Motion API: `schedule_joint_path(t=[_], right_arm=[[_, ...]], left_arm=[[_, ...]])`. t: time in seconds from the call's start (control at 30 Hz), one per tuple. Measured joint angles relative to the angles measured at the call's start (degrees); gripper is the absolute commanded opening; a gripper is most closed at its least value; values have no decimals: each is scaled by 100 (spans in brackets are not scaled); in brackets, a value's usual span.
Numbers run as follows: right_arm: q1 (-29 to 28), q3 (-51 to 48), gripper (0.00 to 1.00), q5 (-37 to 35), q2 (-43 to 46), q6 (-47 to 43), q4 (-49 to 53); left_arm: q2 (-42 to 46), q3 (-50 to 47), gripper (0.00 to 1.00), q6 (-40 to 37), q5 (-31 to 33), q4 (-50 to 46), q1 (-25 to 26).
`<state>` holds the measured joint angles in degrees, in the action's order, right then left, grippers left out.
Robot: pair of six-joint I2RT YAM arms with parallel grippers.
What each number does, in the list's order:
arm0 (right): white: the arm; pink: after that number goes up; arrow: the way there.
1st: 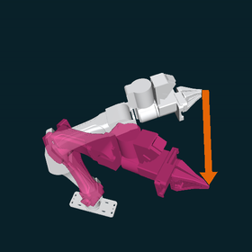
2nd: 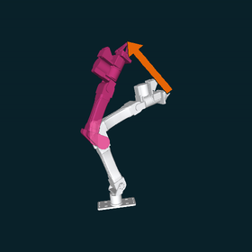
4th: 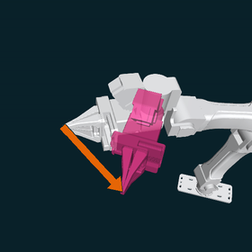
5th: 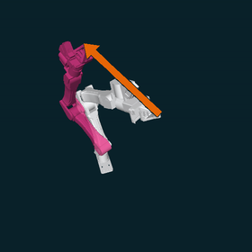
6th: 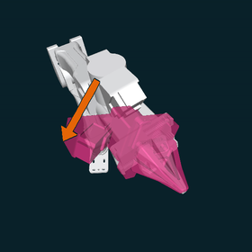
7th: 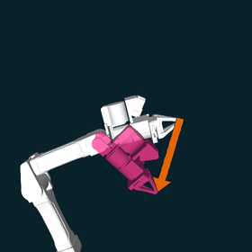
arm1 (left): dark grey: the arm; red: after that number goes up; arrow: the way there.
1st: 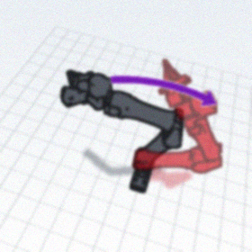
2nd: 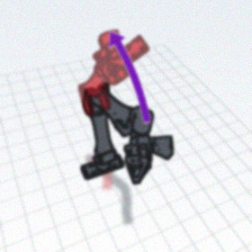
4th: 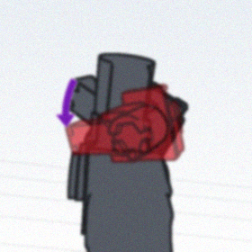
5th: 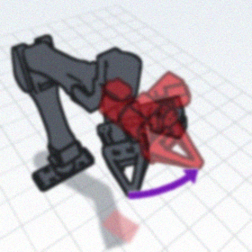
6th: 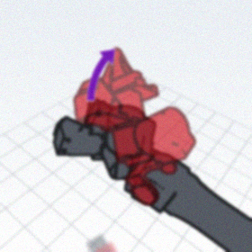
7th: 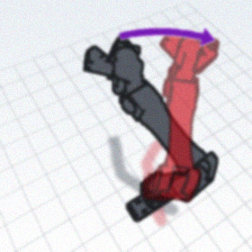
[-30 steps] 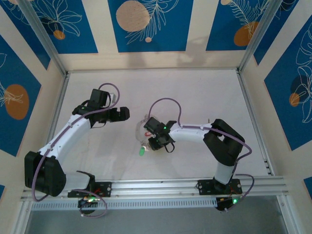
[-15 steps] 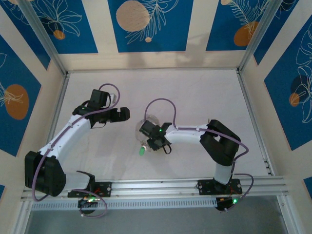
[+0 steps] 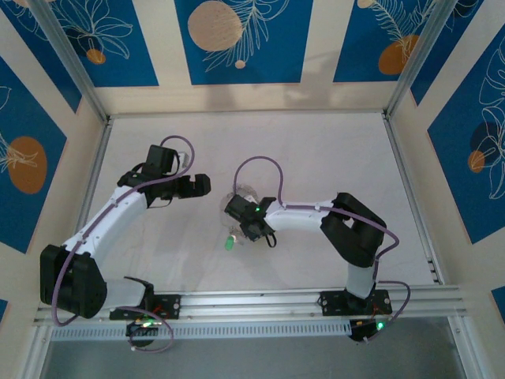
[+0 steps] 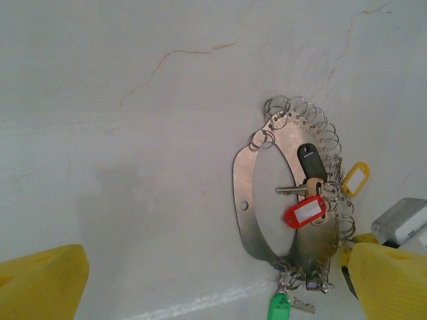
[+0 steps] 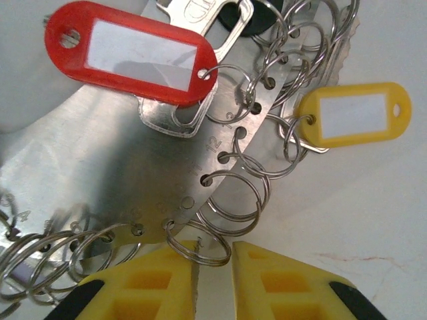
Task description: Put the keys on the keyring
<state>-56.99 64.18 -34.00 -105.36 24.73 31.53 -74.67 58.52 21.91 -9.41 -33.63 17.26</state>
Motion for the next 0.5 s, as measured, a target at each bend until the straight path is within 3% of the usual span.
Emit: schedule_joint_path(t=[0.23,0.5], right_arm=[[24,11,30,-79,0,-205,15],[125,72,29,-74,-31,-369,-31]], left_arm=[[0,-4,100,0,-61,15,0],[-2,-22,100,0,-68,15,0]])
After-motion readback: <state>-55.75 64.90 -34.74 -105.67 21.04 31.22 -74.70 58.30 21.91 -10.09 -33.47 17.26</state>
